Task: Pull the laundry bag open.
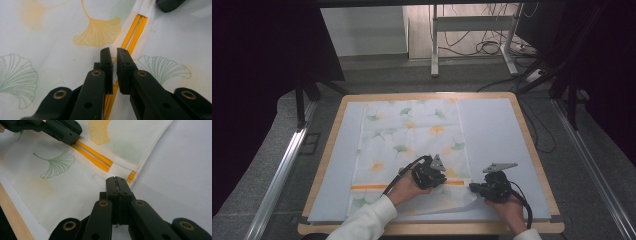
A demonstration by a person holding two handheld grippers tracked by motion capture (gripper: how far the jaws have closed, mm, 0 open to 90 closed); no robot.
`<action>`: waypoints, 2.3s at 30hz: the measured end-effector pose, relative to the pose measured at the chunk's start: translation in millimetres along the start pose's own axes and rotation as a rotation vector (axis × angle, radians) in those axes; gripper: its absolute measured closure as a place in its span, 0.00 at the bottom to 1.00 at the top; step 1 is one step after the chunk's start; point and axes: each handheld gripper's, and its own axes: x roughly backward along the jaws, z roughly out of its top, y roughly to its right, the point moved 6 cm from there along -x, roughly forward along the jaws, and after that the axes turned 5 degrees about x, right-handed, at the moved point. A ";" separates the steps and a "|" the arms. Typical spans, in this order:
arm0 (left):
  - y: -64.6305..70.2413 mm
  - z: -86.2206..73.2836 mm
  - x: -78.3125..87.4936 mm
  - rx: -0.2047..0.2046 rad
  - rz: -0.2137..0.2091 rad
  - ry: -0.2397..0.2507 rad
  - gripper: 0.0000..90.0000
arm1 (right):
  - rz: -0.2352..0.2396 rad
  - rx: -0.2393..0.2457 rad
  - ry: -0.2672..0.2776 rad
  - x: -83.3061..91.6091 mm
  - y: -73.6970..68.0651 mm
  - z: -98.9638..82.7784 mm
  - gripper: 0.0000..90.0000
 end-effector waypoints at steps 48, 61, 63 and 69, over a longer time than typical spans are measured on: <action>-15.1 -32.7 24.8 0.051 0.019 0.006 0.94 | -0.001 0.000 0.002 0.1 0.0 -0.1 1.00; -19.5 -44.9 34.0 0.072 0.031 0.006 0.94 | -0.002 0.001 0.002 0.1 0.0 -0.1 1.00; -19.5 -45.8 34.8 0.072 0.034 0.006 0.94 | -0.002 0.000 0.002 0.1 0.0 -0.1 1.00; -20.6 -49.3 37.4 0.088 0.038 0.013 0.94 | -0.002 0.000 0.002 0.0 0.0 -0.1 1.00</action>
